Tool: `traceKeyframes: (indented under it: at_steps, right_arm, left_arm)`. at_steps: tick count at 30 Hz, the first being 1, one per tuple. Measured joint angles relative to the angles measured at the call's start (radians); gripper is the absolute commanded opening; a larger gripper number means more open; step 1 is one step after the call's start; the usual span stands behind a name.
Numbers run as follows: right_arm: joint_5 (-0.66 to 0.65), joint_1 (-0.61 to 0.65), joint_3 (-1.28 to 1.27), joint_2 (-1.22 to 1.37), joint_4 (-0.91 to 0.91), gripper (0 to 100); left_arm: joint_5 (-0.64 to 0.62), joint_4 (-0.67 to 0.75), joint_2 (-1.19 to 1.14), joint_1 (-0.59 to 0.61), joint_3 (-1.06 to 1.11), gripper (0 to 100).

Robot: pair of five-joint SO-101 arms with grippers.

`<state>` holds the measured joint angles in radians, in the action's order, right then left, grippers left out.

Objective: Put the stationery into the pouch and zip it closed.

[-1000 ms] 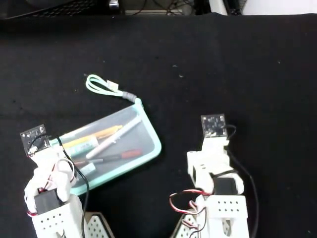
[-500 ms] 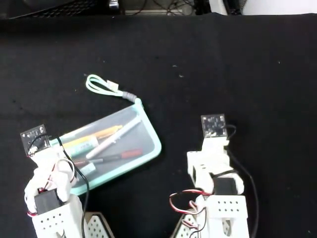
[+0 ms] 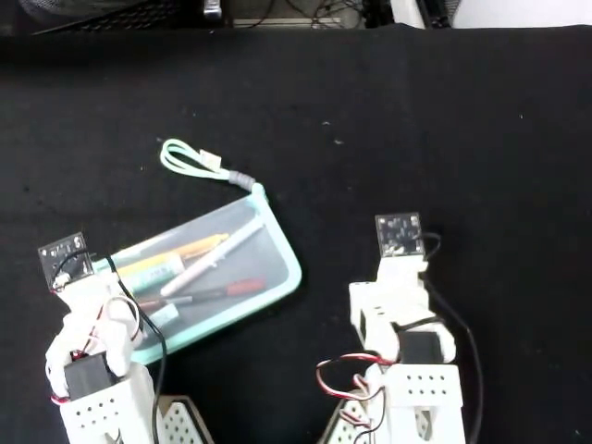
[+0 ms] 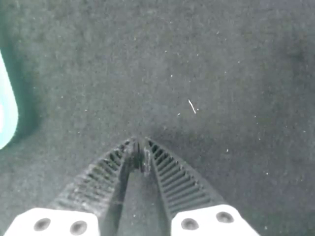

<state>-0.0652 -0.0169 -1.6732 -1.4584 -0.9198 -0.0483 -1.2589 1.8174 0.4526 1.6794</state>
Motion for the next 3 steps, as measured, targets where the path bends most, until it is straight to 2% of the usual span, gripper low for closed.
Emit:
traceKeyframes:
  at_steps: [3]
  right_arm:
    - [0.0,0.0,0.0,0.0,0.0,1.5]
  left_arm:
    - [0.0,0.0,0.002,0.0,0.0,6]
